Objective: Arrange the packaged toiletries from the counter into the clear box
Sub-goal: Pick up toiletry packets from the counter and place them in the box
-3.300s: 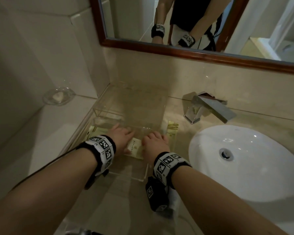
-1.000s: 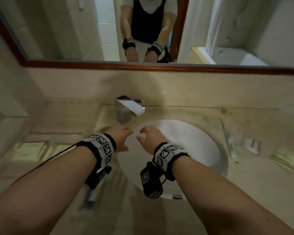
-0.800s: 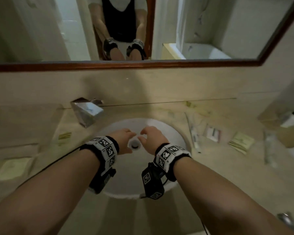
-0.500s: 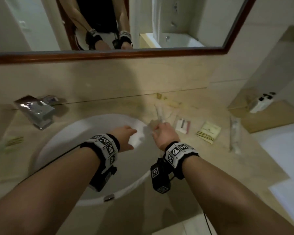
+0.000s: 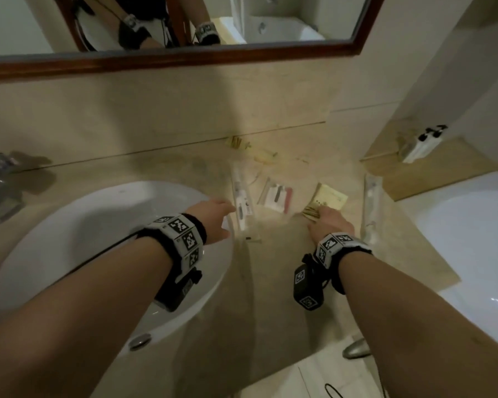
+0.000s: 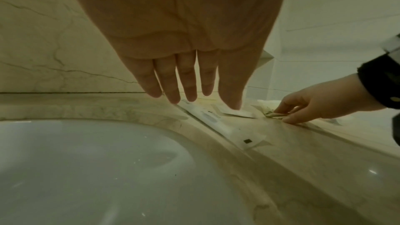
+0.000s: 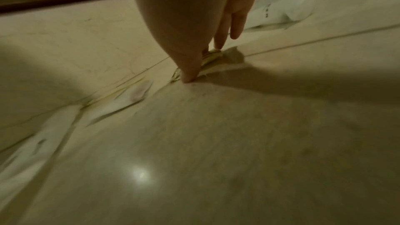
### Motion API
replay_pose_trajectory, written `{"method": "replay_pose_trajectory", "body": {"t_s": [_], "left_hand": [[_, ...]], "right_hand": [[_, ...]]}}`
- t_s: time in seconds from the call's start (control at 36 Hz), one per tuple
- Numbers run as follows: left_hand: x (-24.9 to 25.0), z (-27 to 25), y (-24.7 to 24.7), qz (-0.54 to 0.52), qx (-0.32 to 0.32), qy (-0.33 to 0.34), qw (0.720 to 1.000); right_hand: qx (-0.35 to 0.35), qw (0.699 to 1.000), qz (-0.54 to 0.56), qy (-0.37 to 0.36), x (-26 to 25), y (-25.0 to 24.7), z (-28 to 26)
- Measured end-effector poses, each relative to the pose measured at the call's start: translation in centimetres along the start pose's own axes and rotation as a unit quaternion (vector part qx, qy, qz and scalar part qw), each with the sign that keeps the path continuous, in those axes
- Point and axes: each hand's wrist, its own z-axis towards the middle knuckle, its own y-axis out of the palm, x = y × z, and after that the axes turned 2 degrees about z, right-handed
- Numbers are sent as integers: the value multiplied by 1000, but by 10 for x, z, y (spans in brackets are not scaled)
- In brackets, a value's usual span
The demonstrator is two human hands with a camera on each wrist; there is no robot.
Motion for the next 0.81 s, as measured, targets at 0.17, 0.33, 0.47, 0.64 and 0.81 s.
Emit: {"method": "replay_pose_trajectory", "body": {"t_s": [0.17,0.33,0.47,0.64,0.81], "left_hand": [[0,5,3,-45,25,-19,999],[-8,-3,6,-78,57,-39,995],[-18,-14,9,-85,72,-50,993],[-32,-30,8,-106,102,-72,986],[-45,-50,8,-154,132,-94,975]], "right_hand": [[7,999,-42,-29,1,-9,6],[6,1000,28,-3,-2,-7,5],[-40,992,111,47,-2,-16,7],[169,962,213,2,-15,-24,-6],[207,917,302,-155,-51,-37,-47]]}}
